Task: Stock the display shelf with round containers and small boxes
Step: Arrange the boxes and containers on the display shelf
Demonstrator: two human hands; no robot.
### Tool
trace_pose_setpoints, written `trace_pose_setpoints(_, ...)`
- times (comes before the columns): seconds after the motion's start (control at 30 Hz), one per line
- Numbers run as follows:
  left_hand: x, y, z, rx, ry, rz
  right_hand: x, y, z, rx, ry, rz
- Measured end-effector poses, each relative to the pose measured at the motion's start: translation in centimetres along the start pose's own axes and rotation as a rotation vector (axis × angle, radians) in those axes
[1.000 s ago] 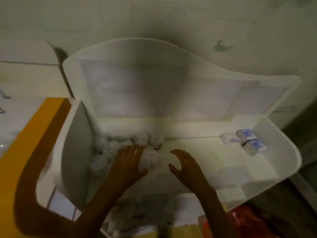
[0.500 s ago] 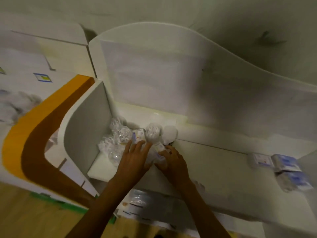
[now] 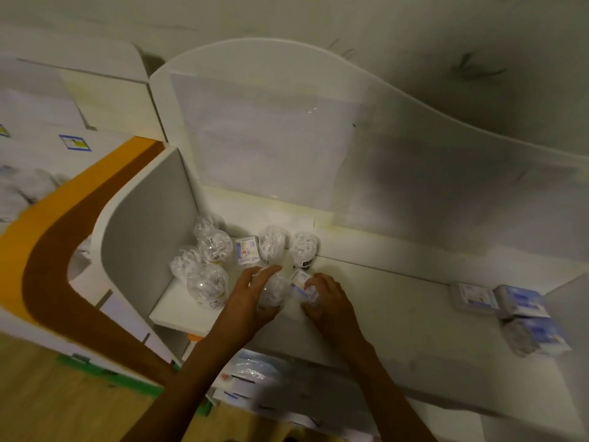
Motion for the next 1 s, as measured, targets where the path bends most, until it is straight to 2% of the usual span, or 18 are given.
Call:
trace_pose_setpoints(0.17,0.5,0.7,0.2,0.034,0.036,0.086,1.2,2.3,0.3,-0.005,-0.032,-0.125)
trace_pose_setpoints(0.27,1.5,2.0,0.5,0.058,0.079,0.196,0.9,5.0,1.0,0.073,-0.021,-0.29)
trace_pose_setpoints(0.5,3.1,6.9,2.1,0.137,0.004,0.294,-2.6,8.7,1.9,0.126,0.059,-0.507)
trace_pose_setpoints(0.77,1.5,14.4,7.2,0.243,0.009,0.266,-10.9,7.9,2.4,0.048,0.186,-0.557)
trace_pose_setpoints(1.0,-3.2,23.0,16.1,0.36,0.056,0.215,-21.3,2.1,4.1,-0.062,0.226,-0.609)
Point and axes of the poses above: each hand's wrist, its own z-axis away from the middle knuckle, its own y-axis out of the back of the hand, x = y × z, the point moved 4 cm from there along -z, towards the middle knuckle, and after that the axes turned 3 degrees about -z, right-handed, at the moved point
